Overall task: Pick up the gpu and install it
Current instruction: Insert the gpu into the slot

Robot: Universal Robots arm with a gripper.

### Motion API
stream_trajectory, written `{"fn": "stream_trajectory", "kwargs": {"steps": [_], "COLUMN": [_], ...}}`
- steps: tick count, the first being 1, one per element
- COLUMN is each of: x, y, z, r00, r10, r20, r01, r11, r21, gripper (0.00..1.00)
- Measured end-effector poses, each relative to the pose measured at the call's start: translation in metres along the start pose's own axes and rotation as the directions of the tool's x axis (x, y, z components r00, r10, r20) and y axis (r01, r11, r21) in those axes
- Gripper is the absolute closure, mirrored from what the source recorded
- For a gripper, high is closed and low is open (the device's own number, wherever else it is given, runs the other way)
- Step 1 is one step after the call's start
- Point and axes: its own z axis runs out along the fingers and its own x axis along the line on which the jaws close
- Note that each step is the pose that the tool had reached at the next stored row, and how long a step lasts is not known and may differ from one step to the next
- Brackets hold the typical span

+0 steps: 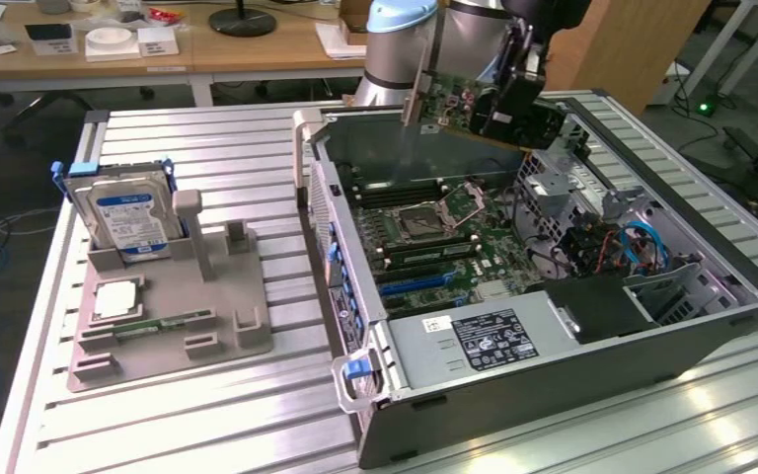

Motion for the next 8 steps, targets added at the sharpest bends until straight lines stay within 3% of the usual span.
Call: {"fn": "stream_trajectory", "kwargs": {"steps": [8], "x": [0.0], "y": [0.0], "z": [0.0002], "r00": [0.9948], "r10": [-0.102], "r20": [-0.0051], "r01": [0.102], "r11": [0.9948], "r21": [0.0002], "gripper": [0.72]}}
